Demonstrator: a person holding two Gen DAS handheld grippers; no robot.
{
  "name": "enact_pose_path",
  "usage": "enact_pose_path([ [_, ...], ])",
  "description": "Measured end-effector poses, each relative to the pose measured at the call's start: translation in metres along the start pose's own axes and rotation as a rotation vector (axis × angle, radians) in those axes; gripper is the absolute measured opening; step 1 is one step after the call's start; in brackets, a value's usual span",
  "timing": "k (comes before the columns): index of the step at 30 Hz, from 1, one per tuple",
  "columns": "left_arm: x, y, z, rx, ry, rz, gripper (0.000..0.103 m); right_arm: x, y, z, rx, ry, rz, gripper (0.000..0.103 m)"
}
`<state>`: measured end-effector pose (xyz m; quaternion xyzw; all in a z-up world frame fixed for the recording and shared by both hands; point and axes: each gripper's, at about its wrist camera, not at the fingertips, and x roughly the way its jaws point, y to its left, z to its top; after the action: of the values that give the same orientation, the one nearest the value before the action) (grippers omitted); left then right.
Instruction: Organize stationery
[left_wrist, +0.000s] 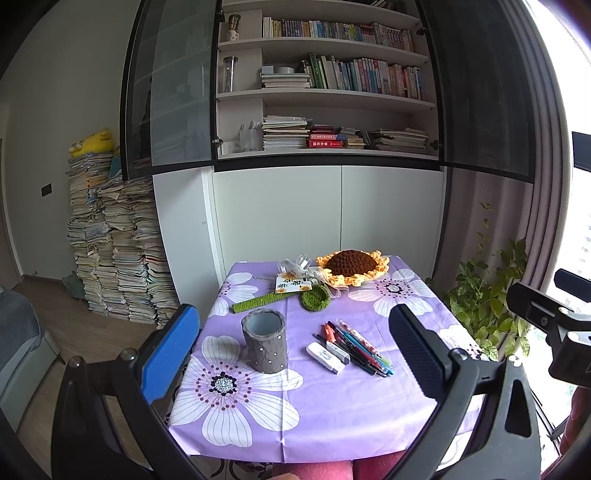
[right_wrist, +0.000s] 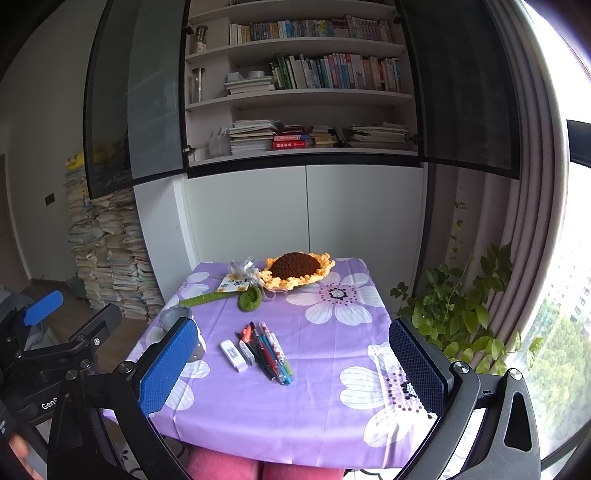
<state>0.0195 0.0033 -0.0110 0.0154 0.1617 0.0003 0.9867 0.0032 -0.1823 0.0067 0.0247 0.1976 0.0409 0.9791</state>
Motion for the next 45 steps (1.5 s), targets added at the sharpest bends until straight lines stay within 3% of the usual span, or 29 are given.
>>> enact_pose_path([
  [39,0.014,0.001,0.002,0.007,0.03,0.004,0.102,0.009,0.002,0.003,0.007,0.013,-0.005,0.103],
  [45,0.027,0.009,-0.002,-0.019,0.054,0.0,0.102,0.024,0.004,-0.002,0.002,0.04,-0.018,0.103],
])
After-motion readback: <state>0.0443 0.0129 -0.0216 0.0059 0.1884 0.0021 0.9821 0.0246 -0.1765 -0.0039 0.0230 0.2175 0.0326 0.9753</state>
